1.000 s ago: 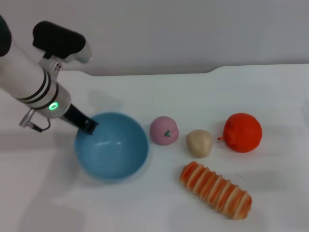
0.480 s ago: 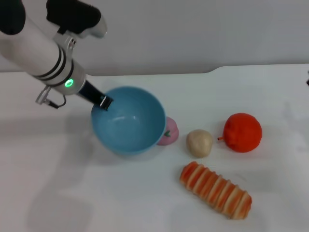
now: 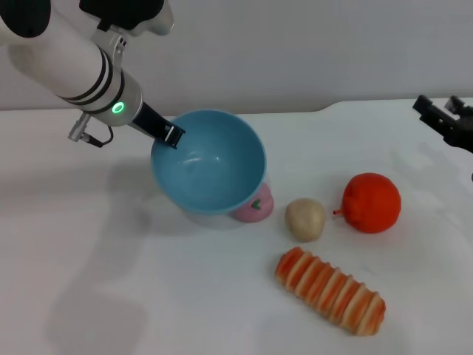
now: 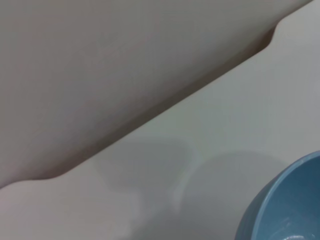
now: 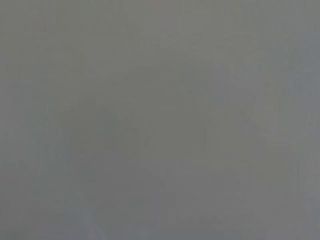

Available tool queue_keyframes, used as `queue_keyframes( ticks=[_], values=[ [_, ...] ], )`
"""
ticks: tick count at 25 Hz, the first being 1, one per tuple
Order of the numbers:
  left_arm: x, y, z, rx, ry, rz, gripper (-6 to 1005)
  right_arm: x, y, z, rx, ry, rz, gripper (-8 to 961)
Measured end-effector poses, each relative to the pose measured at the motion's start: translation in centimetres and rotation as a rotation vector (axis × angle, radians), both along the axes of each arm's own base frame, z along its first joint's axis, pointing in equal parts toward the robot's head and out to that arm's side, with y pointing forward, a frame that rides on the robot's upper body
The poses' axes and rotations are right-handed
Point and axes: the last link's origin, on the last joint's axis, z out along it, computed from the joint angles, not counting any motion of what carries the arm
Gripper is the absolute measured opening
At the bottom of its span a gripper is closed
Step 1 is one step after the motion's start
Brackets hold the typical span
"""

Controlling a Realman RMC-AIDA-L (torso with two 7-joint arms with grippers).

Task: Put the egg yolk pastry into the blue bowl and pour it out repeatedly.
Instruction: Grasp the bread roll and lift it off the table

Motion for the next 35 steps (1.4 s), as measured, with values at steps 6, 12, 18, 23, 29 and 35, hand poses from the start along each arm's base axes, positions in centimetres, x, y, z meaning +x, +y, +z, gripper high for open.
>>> queue_keyframes(
  ticks=[6,12,18,23,29,35],
  values=[
    [0.5,0.4,0.0,0.018,-0.008,-0.012,-2,-0.9,1.3,2.1,-0.231,-0.022,-0.064,766],
    [0.8,0.6,0.0,0.024,-0.012,-0.017,-2,-3.1,1.3,4.5,-0.372,0.029,-0.077,765],
    [1.2,0.7,0.0,0.025,-0.013,-0.027,-1,-6.0,1.4,4.7,-0.584,0.137,-0.115,765],
    [1.2,0.7,-0.1,0.025,-0.022,-0.023,-1,-5.8,1.1,3.4,-0.712,0.172,-0.264,765],
    [1.0,0.7,-0.1,0.029,-0.025,-0.019,-1,-5.5,0.5,1.9,-0.783,0.22,-0.292,765],
    [1.0,0.6,-0.3,0.029,-0.037,-0.02,-1,-5.5,0.9,-0.5,-0.836,0.261,-0.327,766]
  ],
)
